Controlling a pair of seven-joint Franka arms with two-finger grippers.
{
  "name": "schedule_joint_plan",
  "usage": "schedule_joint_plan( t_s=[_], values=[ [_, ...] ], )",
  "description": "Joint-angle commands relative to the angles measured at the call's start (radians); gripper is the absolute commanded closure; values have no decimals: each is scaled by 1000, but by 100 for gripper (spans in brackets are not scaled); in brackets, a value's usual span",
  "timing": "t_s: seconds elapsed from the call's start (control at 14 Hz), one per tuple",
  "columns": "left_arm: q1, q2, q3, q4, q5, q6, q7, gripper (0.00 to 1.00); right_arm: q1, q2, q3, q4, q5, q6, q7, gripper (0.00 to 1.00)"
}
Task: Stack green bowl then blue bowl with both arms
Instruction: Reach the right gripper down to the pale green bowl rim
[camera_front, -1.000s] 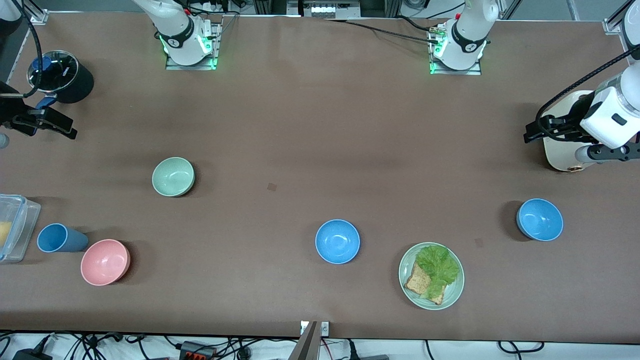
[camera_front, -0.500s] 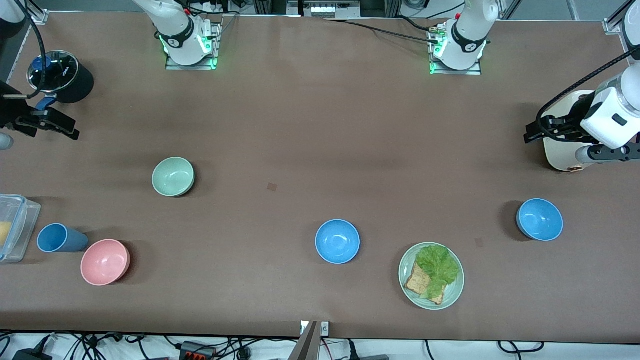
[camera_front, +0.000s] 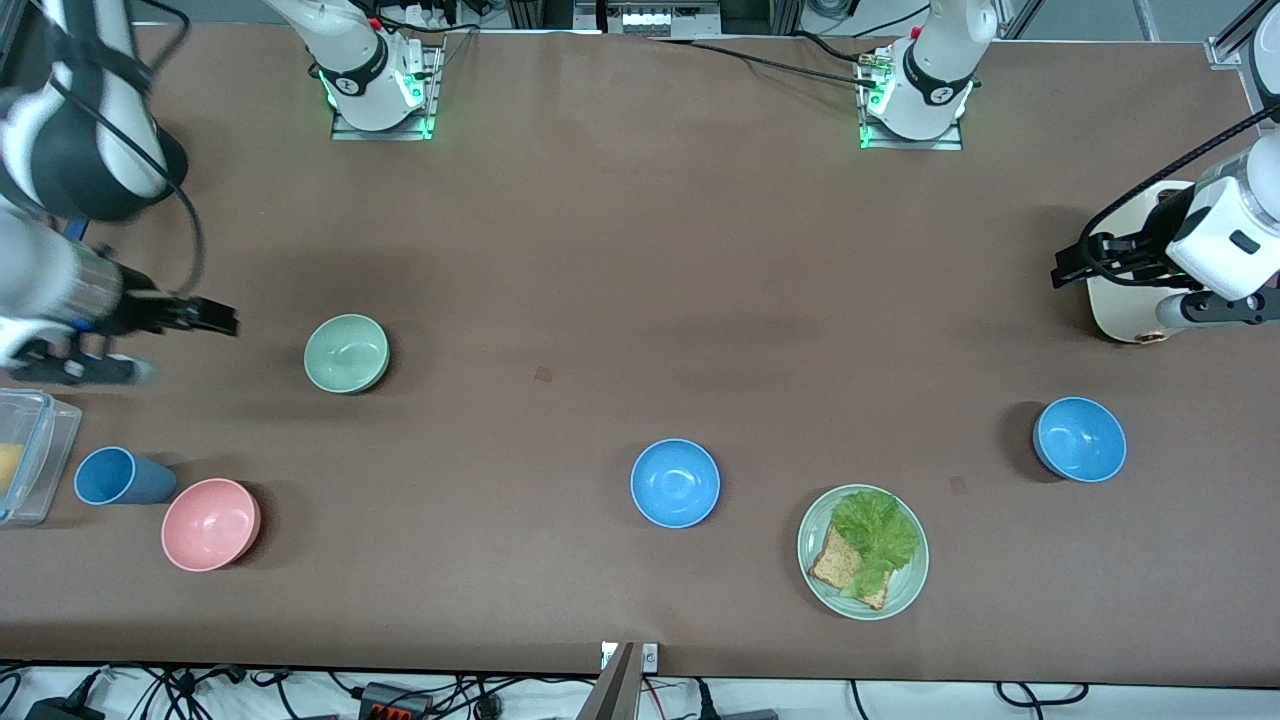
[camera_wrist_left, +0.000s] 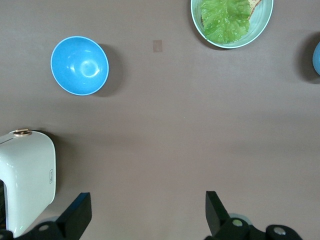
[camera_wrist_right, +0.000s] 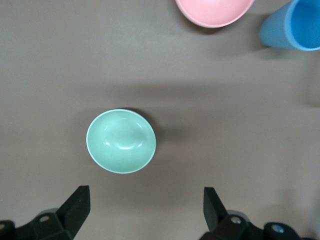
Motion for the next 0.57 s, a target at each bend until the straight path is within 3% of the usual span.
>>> schedule_joint_plan(
  t_s=[0.0,0.5],
  values=[
    [14,4,0,7,-28,-16,10,0,12,94,-5,4,-10,11,2,0],
    [15,33,0,7,-28,-18,12,0,11,255,-5,-99,-10,143,2,0]
  ],
)
